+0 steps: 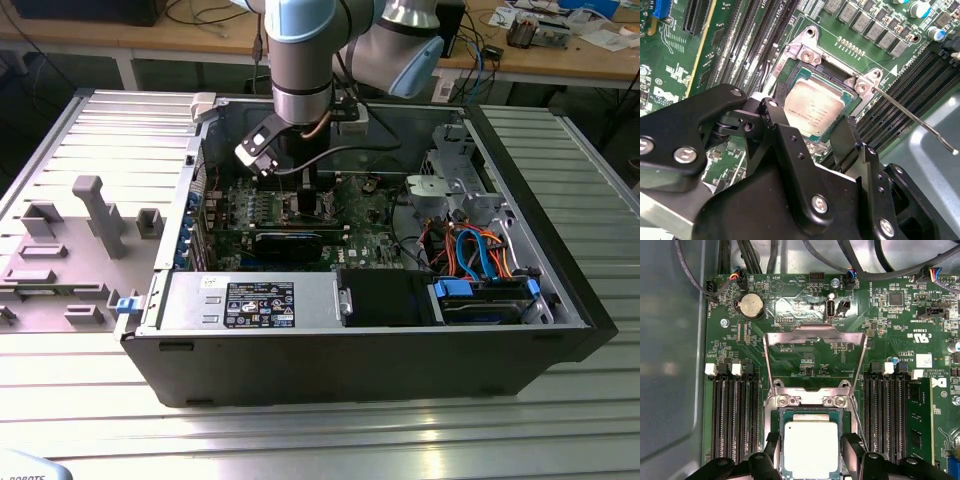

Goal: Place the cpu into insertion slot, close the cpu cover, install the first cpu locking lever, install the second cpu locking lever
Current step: 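Place the cpu into insertion slot, then close the cpu cover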

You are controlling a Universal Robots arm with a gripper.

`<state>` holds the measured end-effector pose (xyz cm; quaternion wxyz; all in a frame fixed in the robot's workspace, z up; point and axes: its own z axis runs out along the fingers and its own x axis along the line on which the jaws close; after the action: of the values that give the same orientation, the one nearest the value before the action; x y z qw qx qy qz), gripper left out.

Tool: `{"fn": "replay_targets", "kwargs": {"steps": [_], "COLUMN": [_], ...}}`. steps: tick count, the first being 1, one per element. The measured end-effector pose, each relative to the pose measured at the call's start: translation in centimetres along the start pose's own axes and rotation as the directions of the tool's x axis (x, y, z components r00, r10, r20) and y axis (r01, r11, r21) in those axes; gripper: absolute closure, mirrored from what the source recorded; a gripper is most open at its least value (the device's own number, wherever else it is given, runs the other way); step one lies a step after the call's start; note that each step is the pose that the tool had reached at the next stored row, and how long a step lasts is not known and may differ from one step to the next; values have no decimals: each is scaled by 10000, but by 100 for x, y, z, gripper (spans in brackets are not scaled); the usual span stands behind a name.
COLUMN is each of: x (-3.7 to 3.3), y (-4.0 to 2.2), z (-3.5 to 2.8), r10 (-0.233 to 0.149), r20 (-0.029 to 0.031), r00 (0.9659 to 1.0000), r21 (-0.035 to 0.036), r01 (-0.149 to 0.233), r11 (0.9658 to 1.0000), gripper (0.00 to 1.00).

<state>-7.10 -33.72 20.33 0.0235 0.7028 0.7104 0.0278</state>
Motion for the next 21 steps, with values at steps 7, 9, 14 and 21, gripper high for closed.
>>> {"fn": "replay_targets", "kwargs": {"steps": [7,9,14,21], "x": [1,1,1,1], "y": [9,12,37,52], "z": [-120,-158,-188,-187], "r10": [-1,0,2,3], "r20": [-1,-1,-5,-11], "r00": [10000,10000,10000,10000], "r21": [55,98,286,361], "r01": [1,0,-2,-3], "r11": [10000,10000,9996,9993], "gripper": [46,59,83,89]}}
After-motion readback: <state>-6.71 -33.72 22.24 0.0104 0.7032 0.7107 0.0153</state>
